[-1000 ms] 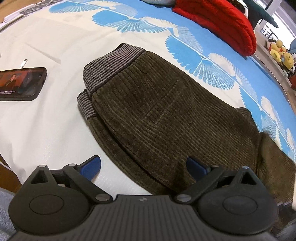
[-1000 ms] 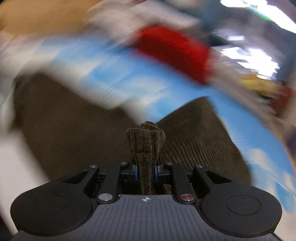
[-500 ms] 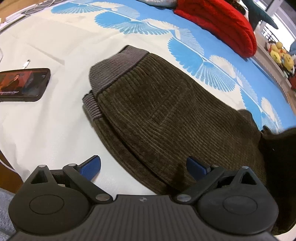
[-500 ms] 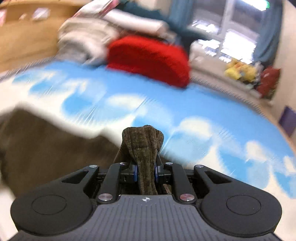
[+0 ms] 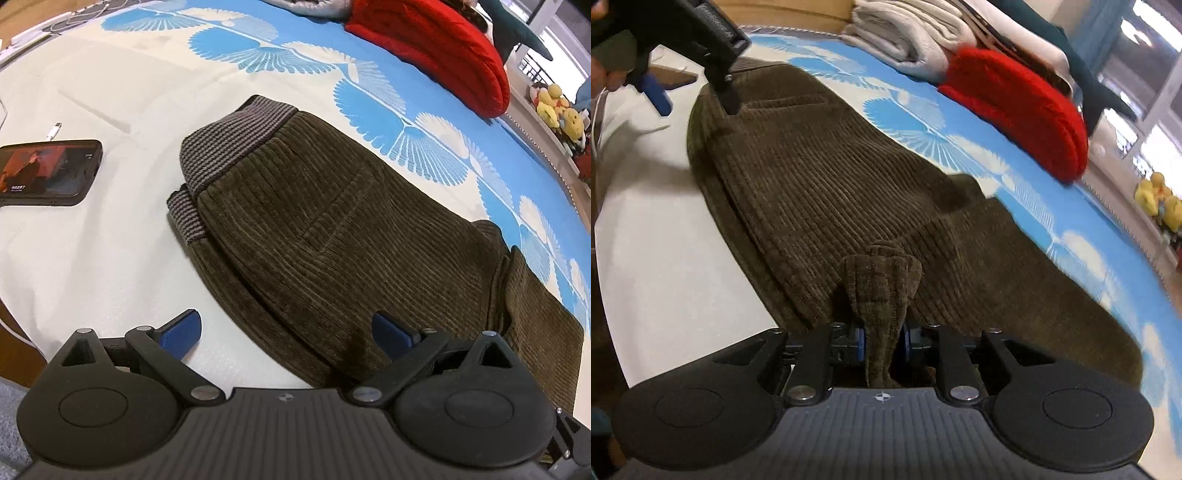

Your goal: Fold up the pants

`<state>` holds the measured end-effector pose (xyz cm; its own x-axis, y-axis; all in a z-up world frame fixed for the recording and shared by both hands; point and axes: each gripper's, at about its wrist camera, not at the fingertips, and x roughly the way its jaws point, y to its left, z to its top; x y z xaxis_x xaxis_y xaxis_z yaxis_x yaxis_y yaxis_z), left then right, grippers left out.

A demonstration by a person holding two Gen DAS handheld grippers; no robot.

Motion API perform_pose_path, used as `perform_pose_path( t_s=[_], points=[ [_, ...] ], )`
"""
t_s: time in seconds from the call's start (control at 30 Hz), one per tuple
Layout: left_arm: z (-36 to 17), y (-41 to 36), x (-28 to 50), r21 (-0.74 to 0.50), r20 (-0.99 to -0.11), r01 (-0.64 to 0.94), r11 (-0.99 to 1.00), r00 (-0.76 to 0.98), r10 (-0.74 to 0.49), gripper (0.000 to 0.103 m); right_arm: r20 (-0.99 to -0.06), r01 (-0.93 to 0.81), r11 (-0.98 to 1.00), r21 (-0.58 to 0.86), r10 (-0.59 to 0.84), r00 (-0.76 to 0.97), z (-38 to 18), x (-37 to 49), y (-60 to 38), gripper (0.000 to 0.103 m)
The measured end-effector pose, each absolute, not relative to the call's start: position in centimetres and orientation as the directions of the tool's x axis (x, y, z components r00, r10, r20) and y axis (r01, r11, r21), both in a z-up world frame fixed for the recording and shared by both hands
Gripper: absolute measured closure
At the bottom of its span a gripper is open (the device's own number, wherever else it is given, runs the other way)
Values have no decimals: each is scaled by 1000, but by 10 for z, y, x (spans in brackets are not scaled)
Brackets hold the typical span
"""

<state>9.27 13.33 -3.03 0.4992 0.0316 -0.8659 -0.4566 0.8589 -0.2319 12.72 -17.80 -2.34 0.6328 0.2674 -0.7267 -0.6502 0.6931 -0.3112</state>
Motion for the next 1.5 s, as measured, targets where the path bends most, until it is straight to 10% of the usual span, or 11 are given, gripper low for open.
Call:
perform_pose_path(
  t_s=[0.33,0.8,1.03,1.5],
  points=[
    [-32,126,95,-222,-862,-434,873,505,32,3,-726,-587,801,118,473,499,-6,121,-196,30],
    [-21,74,89,-235,-791,-225,945,609,-52,3,-622,-230,865,446,484,615,-3,116,-243,48],
    [-16,15,104,-282,-768,-96,955,620,-164,3,-627,-87,978,188,188,756,0,107,-245,47],
    [-56,-47,134,-433,-785,-10,901,495,-372,3,-686,-280,949,146,301,662,-18,88,-248,48]
  ],
)
